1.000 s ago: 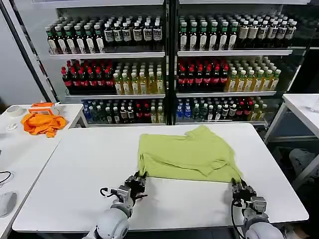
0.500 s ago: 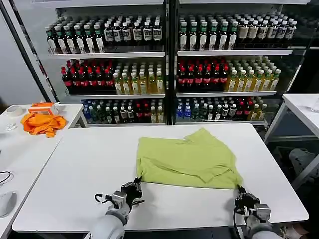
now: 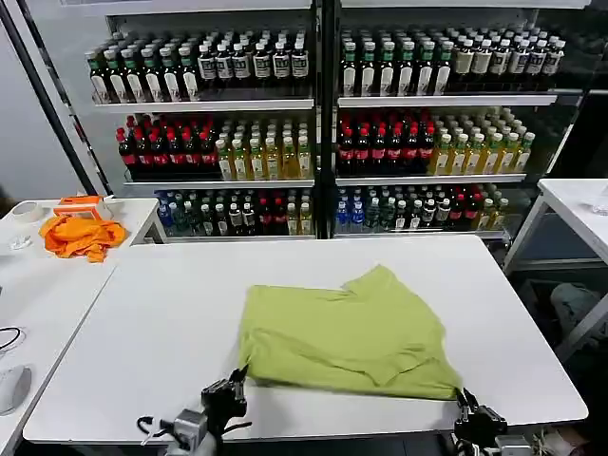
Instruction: Fold and organize the clothes.
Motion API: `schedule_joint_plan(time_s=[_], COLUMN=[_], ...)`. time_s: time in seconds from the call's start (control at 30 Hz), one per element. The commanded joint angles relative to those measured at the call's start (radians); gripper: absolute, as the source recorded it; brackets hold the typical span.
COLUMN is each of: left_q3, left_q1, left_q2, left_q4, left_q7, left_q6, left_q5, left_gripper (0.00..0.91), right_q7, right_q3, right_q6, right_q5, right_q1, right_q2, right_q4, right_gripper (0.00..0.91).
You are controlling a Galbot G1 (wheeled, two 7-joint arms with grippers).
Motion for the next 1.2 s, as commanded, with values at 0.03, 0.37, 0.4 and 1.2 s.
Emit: schedule_joint_plan(time_s=[0.03, 0.37, 0.4, 1.2], left_q3=[-0.091, 0.065, 0.087, 0.317], left_q1=[0.035, -0.506, -0.552, -0.94], left_q2=[0.086, 0.145, 0.142, 0.009], left_q4=[-0.113, 0.288, 0.339, 0.796], left_q7=[0.005, -0.009, -0.01, -0.011], left_q6=[0.027, 0.028, 0.034, 0.102], left_q5=[-0.03, -0.213, -0.234, -0.373], left_gripper=[0.907, 0.907, 0.907, 0.907], right_q7=[0.017, 0.09, 0.092, 0.092], right_q3=[0.047, -0.267, -0.307, -0.555], right_q6=[-0.014, -0.094, -0.104, -0.13], right_q5=[0.051, 0.243, 0.264, 0.359], right_q1=[0.077, 0.728, 0.795, 1.287], right_q2=[-0.062, -0.142, -0.137, 0.052], right_q4=[0.08, -0.375, -0.424, -1.076], right_gripper=[0.907, 0.907, 0.907, 0.907])
